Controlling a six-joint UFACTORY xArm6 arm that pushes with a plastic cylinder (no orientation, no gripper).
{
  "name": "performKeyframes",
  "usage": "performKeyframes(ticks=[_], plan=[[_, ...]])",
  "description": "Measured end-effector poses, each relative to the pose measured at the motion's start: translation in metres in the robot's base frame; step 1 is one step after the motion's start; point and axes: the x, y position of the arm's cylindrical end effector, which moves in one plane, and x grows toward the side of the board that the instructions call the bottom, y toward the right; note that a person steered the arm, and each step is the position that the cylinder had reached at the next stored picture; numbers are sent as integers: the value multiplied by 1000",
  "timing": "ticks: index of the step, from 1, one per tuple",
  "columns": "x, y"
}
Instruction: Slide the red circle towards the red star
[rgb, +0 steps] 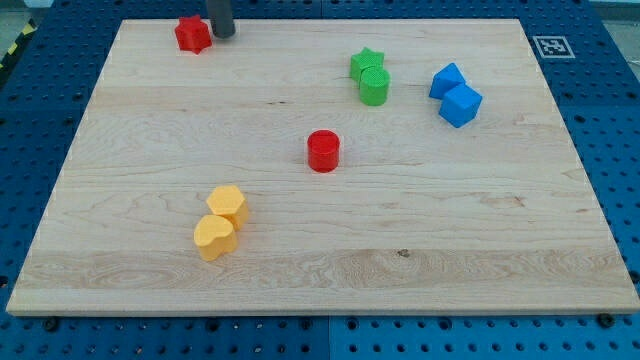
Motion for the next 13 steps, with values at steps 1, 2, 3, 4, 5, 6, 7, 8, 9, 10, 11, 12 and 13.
performKeyframes(ticks=[1,2,3,4,5,6,7,8,9,10,11,12,13], plan=[[25,27],[65,57],[101,89],[130,122],[154,154],[193,186],[229,215],[243,219],[243,190],[245,172],[248,167],[248,166],[248,157]])
